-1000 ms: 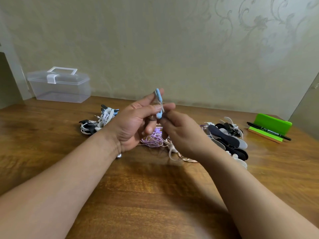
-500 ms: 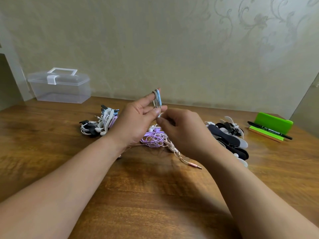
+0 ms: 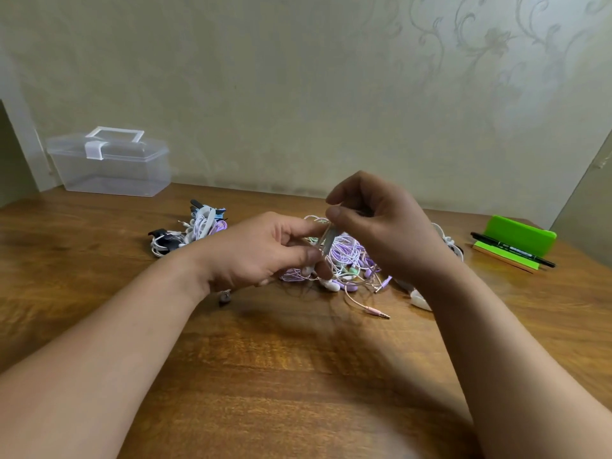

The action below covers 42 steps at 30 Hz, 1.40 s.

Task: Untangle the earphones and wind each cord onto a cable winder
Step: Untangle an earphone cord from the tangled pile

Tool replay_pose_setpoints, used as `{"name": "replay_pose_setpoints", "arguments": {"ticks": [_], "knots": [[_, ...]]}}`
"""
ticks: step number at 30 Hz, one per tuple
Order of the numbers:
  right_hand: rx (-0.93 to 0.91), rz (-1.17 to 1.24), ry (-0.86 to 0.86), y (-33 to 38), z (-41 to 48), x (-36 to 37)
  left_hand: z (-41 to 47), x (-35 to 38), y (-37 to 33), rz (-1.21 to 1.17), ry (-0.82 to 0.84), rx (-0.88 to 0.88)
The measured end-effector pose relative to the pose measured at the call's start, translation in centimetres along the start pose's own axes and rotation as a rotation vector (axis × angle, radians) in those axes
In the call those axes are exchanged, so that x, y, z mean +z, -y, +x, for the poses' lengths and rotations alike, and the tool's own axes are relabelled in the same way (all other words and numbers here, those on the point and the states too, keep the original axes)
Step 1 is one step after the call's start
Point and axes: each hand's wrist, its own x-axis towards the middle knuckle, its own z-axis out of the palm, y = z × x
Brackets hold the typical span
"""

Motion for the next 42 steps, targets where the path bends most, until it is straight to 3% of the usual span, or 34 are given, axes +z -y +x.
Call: {"name": "replay_pose_setpoints", "arguments": {"ticks": [5, 9, 13, 19, 25, 28, 30, 34, 39, 42], "knots": [[0.054, 0.294, 0.067, -0.8, 0.4, -0.5, -0.4, -0.8, 0.0, -0.239, 0.149, 0.061], [0.178, 0.481, 0.108, -1.9, 0.5, 0.6, -0.1, -0.7, 0.2, -0.444, 0.089, 0.103], [0.223, 0.328, 0.168, -1.7, 0.0, 2.2, 0.8, -0.5, 0.8, -0.598, -0.096, 0.099], [0.226, -0.081, 0.254, -0.9, -0.3, 3.1, 1.7, -0.8, 1.8, -0.323, -0.429, 0.090], [0.174, -0.208, 0.306, 0.3, -0.4, 2.4, 1.9, 0.3, 2.4, 0.057, -0.493, 0.122], [0.135, -0.305, 0.247, 0.6, -0.3, 1.8, 1.8, 0.0, 3.0, 0.293, -0.416, 0.121], [0.133, -0.327, 0.155, 0.5, -0.1, 1.0, 1.7, -0.1, 3.0, 0.289, -0.324, 0.103], [0.145, -0.119, 0.077, 0.3, 0.1, -0.3, 1.0, 0.0, 1.6, 0.322, -0.170, 0.089], [0.091, 0.176, 0.095, -0.2, 0.2, -0.7, 0.2, 0.4, 0.0, 0.090, 0.076, 0.005], [0.154, 0.366, 0.122, -0.8, 0.2, -0.7, -0.2, -0.2, 0.0, -0.124, 0.220, 0.080]]}}
